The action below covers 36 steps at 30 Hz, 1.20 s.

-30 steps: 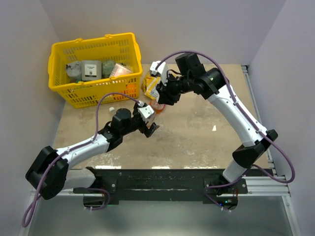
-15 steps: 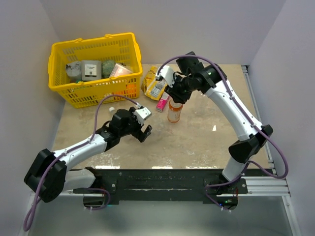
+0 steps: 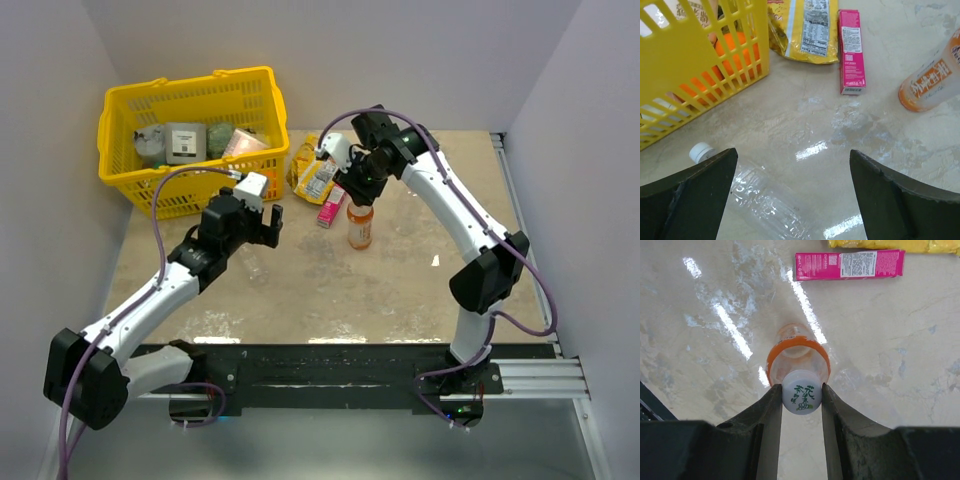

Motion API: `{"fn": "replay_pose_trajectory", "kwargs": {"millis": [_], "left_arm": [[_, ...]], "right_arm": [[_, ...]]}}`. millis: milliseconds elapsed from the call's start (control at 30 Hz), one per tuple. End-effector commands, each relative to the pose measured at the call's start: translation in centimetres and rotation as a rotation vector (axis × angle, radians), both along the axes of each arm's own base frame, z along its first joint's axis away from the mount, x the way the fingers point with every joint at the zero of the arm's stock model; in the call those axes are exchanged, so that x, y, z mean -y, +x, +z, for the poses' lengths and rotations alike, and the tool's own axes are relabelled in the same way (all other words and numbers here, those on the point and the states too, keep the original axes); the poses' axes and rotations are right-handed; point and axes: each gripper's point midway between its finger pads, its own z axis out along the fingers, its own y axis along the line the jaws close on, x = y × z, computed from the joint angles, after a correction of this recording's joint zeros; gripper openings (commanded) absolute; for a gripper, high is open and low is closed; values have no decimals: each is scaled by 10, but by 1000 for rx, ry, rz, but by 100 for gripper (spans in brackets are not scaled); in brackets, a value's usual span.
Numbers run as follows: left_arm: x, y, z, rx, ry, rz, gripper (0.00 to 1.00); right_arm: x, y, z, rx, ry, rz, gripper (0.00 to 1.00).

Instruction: Screw on the bottle caps

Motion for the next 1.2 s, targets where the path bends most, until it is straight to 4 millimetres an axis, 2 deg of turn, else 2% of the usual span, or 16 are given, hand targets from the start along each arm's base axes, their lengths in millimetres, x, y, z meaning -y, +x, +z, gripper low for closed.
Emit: {"fn": "replay_pose_trajectory", "kwargs": {"millis": [0,133,333,667,700,767,1033,1100,1133,1167], "left_arm": [[-23,-2,2,-21,0,122,100],[-44,-5,-11,-92,-20,243,100],[-57,-13,-34,-198,-57,317,100],[-52,-10,-43,-249,-50,278,100],[-51,-10,-43,-248,-49,266,100],[-49,-11,-44,-242,-37,240,99],[-62,-17,-47,-287,-62,346,100],[-76,-21,-53,-334,-50,423,100],[-82,-22,-57,-361,-70,469,100],[-88,-25,-65,-416,-60,498,100]], "right_arm": [[2,2,7,36,5,4,2],[5,0,3,32,-7,-2,13],[7,1,5,47,-13,-17,28],[9,9,11,86,-15,-35,44],[9,9,10,85,-17,-36,54],[10,10,10,89,-20,-40,58],[7,14,12,99,-13,-40,61],[6,15,15,106,-7,-42,63],[4,16,19,111,2,-39,67],[2,19,28,134,23,-40,76]]}}
